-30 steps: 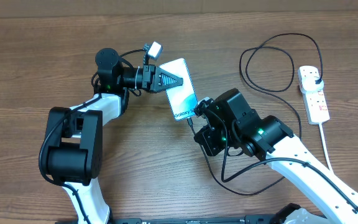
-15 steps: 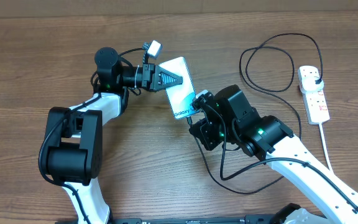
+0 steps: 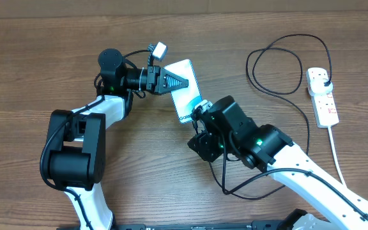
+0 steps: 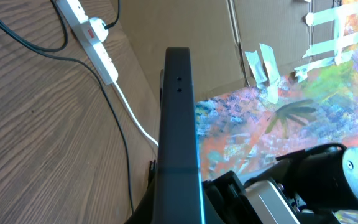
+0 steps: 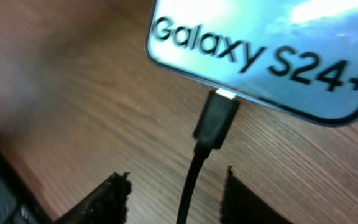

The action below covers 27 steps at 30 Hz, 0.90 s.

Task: Plug charger to phone and switch on socket
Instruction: 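Open the right gripper and release the plugged cable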

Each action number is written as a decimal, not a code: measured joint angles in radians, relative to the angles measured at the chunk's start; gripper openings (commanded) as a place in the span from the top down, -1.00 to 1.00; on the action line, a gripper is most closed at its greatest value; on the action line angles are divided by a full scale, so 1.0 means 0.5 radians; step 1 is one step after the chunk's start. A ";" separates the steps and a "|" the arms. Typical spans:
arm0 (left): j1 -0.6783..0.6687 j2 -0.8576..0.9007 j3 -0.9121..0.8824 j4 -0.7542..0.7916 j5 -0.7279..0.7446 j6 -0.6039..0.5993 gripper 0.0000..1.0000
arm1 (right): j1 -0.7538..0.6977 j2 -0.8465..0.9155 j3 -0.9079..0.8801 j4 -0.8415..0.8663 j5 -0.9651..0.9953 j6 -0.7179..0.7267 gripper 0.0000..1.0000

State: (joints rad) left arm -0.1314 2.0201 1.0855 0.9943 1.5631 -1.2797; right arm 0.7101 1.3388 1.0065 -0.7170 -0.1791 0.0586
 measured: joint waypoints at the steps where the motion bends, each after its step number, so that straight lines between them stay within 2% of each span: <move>1: 0.000 0.000 0.000 0.000 0.000 0.000 0.92 | 0.008 0.009 -0.001 0.019 0.039 0.011 0.21; 8: 0.000 0.000 0.000 0.000 0.000 -0.001 0.91 | 0.010 0.069 -0.001 0.134 0.196 0.080 0.55; 17: 0.000 0.000 0.000 0.001 -0.017 -0.001 0.92 | 0.013 0.137 -0.001 0.243 0.211 0.147 0.92; 27: 0.027 0.000 0.039 0.002 -0.054 -0.008 0.92 | 0.010 0.181 0.094 0.241 0.240 0.158 0.90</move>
State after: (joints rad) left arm -0.1177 2.0201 1.1049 0.9951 1.5360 -1.2839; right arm 0.7151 1.4292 1.0534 -0.5964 -0.0593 0.1375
